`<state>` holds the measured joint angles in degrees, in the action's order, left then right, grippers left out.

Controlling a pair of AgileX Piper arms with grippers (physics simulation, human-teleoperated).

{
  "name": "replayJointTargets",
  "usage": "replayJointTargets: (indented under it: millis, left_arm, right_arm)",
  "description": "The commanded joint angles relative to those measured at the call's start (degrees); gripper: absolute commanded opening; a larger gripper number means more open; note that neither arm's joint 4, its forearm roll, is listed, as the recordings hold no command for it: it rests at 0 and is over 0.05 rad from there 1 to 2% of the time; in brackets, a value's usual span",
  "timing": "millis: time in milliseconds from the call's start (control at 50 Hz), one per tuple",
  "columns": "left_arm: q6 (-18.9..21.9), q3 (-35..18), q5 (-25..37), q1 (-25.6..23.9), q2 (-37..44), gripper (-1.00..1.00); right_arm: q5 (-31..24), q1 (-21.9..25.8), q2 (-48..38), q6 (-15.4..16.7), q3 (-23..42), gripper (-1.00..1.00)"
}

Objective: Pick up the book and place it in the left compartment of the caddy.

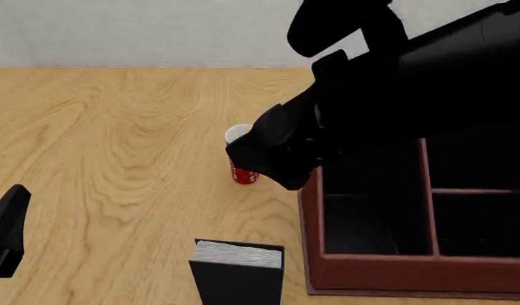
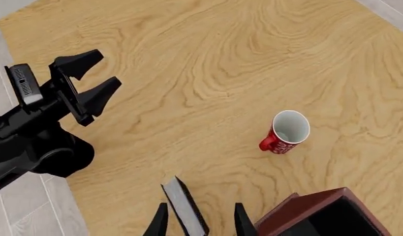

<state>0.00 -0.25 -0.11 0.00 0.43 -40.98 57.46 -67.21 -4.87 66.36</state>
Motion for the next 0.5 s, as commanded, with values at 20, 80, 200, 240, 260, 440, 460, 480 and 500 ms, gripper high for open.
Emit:
replayJointTargets:
  millis: [20, 80, 200, 240, 260, 440, 460, 480, 500]
  left_arm:
    - [0.00, 0.00, 0.00, 0.00, 0.00, 1.00]
    - [0.00, 0.00, 0.00, 0.00, 0.00, 1.00]
    - [0.00, 0.00, 0.00, 0.00, 0.00, 1.00]
    - [0.00, 0.00, 0.00, 0.00, 0.00, 1.00]
    - [0.00, 0.00, 0.00, 0.00, 0.00, 1.00]
    - [0.00, 0.00, 0.00, 0.00, 0.00, 1.00]
    - [0.00, 0.00, 0.00, 0.00, 0.00, 1.00]
    - [0.00, 0.00, 0.00, 0.00, 0.00, 1.00]
    - [0.00, 0.00, 0.00, 0.00, 0.00, 1.00]
  right_arm:
    - [0.57, -0.48, -0.65, -0.48, -2.34, 1.00]
    - [0.61, -0.45, -1.14, -0.68, -2.69, 1.00]
    - [0.83, -0.53, -1.99, -0.62, -3.32, 1.00]
    - [0.88, -0.51, -2.24, -0.42, -3.52, 1.00]
    - [0.93, -0.50, -2.28, -0.34, -3.59, 1.00]
    - [1.94, 0.29, -3.29, -1.02, -5.00, 1.00]
    - [2.06, 0.52, -3.31, -1.41, -5.27, 1.00]
    - [2.06, 0.52, -3.30, -1.41, -5.28, 1.00]
    - [2.18, 0.45, -3.34, -1.45, -5.44, 1.00]
